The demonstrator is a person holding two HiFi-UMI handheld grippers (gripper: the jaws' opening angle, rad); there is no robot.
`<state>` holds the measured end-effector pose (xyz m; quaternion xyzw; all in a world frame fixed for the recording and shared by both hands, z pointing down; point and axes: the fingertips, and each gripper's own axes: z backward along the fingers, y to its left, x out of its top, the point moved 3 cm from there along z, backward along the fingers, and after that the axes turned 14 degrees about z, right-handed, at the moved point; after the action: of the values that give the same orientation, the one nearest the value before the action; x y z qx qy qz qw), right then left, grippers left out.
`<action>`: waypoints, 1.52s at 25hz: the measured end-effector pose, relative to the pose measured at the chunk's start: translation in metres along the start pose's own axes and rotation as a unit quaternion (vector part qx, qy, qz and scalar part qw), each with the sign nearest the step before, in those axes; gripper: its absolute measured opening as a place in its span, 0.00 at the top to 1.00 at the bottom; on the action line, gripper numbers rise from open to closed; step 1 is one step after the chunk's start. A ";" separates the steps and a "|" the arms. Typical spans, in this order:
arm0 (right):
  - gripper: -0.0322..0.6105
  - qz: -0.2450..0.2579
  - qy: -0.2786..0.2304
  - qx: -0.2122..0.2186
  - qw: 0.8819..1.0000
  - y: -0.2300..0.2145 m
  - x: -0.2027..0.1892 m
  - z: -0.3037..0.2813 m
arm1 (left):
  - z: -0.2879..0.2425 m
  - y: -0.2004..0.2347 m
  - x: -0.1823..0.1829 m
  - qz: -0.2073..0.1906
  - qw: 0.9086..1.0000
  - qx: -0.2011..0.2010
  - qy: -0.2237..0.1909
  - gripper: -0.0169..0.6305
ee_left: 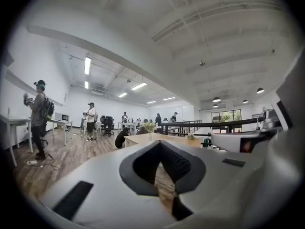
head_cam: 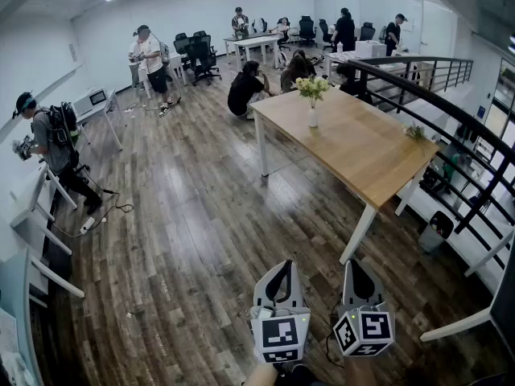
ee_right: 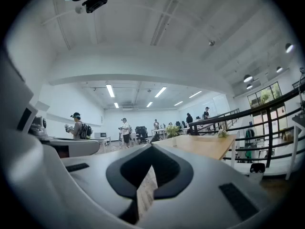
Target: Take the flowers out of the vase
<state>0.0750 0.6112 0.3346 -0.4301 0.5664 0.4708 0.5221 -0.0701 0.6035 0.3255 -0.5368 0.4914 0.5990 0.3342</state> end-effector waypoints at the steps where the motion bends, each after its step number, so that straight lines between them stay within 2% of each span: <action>1: 0.96 0.000 -0.001 0.000 1.000 -0.001 0.001 -0.001 | -0.001 0.000 0.000 -0.001 1.000 0.000 0.000 0.94; 15: 0.96 -0.005 0.001 0.007 1.000 -0.006 -0.004 -0.012 | -0.014 -0.001 -0.003 0.001 1.000 0.006 0.002 0.94; 27: 0.96 -0.008 0.004 0.013 1.000 -0.041 -0.012 -0.029 | -0.032 -0.010 -0.006 -0.002 0.999 0.036 -0.005 0.94; 38: 0.95 -0.015 0.014 0.028 0.999 -0.042 -0.026 -0.053 | -0.056 -0.003 -0.017 -0.002 0.999 0.043 0.007 0.94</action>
<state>0.1088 0.5512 0.3580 -0.4308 0.5800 0.4408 0.5326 -0.0458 0.5534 0.3442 -0.5271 0.5182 0.5727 0.3545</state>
